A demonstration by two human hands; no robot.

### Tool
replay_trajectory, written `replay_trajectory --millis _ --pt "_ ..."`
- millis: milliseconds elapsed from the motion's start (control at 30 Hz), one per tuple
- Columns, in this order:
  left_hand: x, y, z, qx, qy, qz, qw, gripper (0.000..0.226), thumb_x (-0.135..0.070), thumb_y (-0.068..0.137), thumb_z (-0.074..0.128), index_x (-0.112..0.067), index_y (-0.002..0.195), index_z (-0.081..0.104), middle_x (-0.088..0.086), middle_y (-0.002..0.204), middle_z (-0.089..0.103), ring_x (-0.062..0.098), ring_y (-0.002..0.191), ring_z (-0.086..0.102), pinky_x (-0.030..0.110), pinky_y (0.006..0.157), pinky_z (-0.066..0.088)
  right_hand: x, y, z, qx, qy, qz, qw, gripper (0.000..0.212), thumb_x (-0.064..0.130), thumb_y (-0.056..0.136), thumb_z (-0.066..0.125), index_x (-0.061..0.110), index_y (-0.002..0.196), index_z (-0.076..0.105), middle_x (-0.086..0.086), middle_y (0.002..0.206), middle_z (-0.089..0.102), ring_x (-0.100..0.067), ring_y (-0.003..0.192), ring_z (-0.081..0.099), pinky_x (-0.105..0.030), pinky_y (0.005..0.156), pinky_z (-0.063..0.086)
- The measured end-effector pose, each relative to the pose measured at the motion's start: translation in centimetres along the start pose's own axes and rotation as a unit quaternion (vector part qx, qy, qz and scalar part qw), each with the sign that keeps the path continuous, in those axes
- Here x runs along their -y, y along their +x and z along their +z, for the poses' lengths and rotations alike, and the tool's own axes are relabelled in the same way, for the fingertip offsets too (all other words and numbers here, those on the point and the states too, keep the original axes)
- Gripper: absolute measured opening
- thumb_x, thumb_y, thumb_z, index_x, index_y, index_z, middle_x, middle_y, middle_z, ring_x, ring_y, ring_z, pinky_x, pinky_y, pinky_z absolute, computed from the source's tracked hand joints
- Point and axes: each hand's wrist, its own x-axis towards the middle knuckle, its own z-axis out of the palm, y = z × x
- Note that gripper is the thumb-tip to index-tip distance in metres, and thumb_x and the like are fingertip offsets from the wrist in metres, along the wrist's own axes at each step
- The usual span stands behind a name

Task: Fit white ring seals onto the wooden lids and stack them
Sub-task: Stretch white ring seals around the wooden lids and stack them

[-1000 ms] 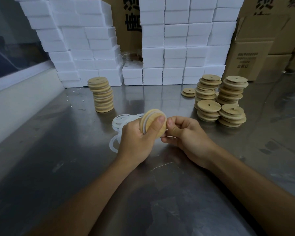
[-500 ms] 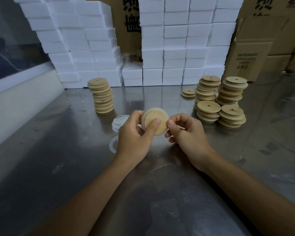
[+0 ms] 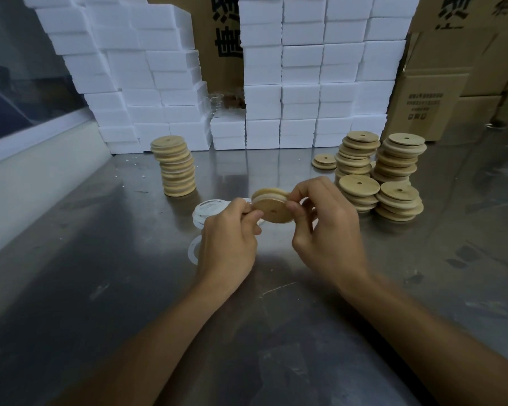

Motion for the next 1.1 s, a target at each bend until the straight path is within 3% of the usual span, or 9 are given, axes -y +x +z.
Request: replay_trajectory --millis 133,233,300,467,567,733,833,1000,1100 --pt "0.3 0.3 0.1 0.001 -0.127 -0.077 0.989 0.025 -0.01 0.097 0.056 -0.013 0.072 0.058 -0.006 0.06 0.066 0.006 0.045 0.054 0.022 0.052 0.048 -0.2 -0.1 0.1 -0.009 0.111 0.118 0.987 0.007 0.015 0.094 0.063 0.018 0.091 0.058 0.01 0.085 0.062 -0.008 0.072 0.062 -0.018 0.058 0.048" --pt "0.5 0.4 0.2 -0.009 -0.163 -0.104 0.981 0.027 -0.008 0.098 0.054 -0.011 0.071 0.058 -0.005 0.055 0.065 0.008 0.039 0.053 0.018 0.045 0.046 -0.4 -0.2 0.4 0.04 0.225 0.24 0.944 0.008 0.019 0.095 0.062 0.013 0.091 0.06 0.001 0.082 0.066 -0.016 0.067 0.068 -0.029 0.056 0.056" --pt "0.7 0.5 0.1 -0.017 -0.178 -0.118 0.977 0.025 -0.008 0.098 0.054 -0.008 0.073 0.06 -0.005 0.054 0.064 0.01 0.039 0.053 0.019 0.046 0.046 -0.5 -0.2 0.4 0.063 0.255 0.269 0.927 0.011 0.018 0.094 0.064 0.007 0.093 0.062 -0.004 0.083 0.068 -0.019 0.066 0.07 -0.031 0.054 0.056" --pt "1.6 1.3 -0.4 -0.017 -0.22 -0.182 0.958 0.027 -0.01 0.097 0.055 -0.008 0.071 0.061 0.0 0.052 0.063 0.017 0.04 0.052 0.024 0.047 0.046 -0.7 -0.4 0.8 0.106 0.215 0.264 0.934 0.012 0.022 0.092 0.067 0.013 0.086 0.064 0.0 0.08 0.069 -0.015 0.061 0.069 -0.028 0.052 0.049" --pt "3.2 2.8 -1.8 -0.089 -0.25 -0.268 0.926 0.025 -0.011 0.096 0.054 -0.01 0.072 0.063 0.003 0.057 0.064 0.016 0.04 0.052 0.025 0.044 0.045 -0.7 -0.5 1.0 0.123 0.19 0.269 0.936 0.015 0.027 0.091 0.068 0.018 0.081 0.064 0.001 0.077 0.07 -0.013 0.058 0.069 -0.022 0.052 0.048" --pt "6.5 4.5 -4.8 -0.195 -0.215 -0.385 0.876 0.017 -0.007 0.092 0.053 -0.011 0.079 0.063 0.002 0.07 0.069 0.009 0.033 0.055 0.017 0.035 0.038 -0.7 -0.5 0.9 0.13 0.181 0.269 0.937 0.014 0.026 0.091 0.069 0.019 0.08 0.065 0.0 0.074 0.07 -0.014 0.057 0.067 -0.024 0.055 0.054" --pt "7.7 5.6 -5.6 -0.146 -0.233 -0.441 0.855 0.013 -0.008 0.096 0.047 -0.007 0.097 0.06 0.003 0.079 0.067 0.008 0.036 0.055 0.014 0.027 0.025 -0.7 -0.5 1.0 0.133 0.177 0.266 0.938 0.014 0.026 0.091 0.069 0.019 0.08 0.065 0.001 0.072 0.07 -0.014 0.056 0.067 -0.027 0.055 0.055" --pt "8.0 6.8 -6.1 -0.07 -0.252 -0.486 0.834 0.036 -0.001 0.099 0.036 -0.003 0.134 0.045 0.003 0.08 0.059 0.006 0.024 0.047 0.014 0.024 0.019 -0.9 -0.5 1.0 0.13 0.179 0.267 0.938 0.014 0.027 0.091 0.069 0.02 0.079 0.065 0.001 0.072 0.07 -0.014 0.056 0.067 -0.029 0.057 0.057" --pt "8.4 6.9 -6.2 -0.057 -0.232 -0.49 0.839 0.036 -0.004 0.099 0.038 -0.004 0.134 0.046 0.003 0.078 0.061 0.007 0.023 0.042 0.011 0.026 0.02 -1.0 -0.6 1.0 0.128 0.181 0.267 0.938 0.014 0.027 0.091 0.069 0.02 0.079 0.065 0.0 0.072 0.07 -0.014 0.056 0.066 -0.031 0.058 0.058"
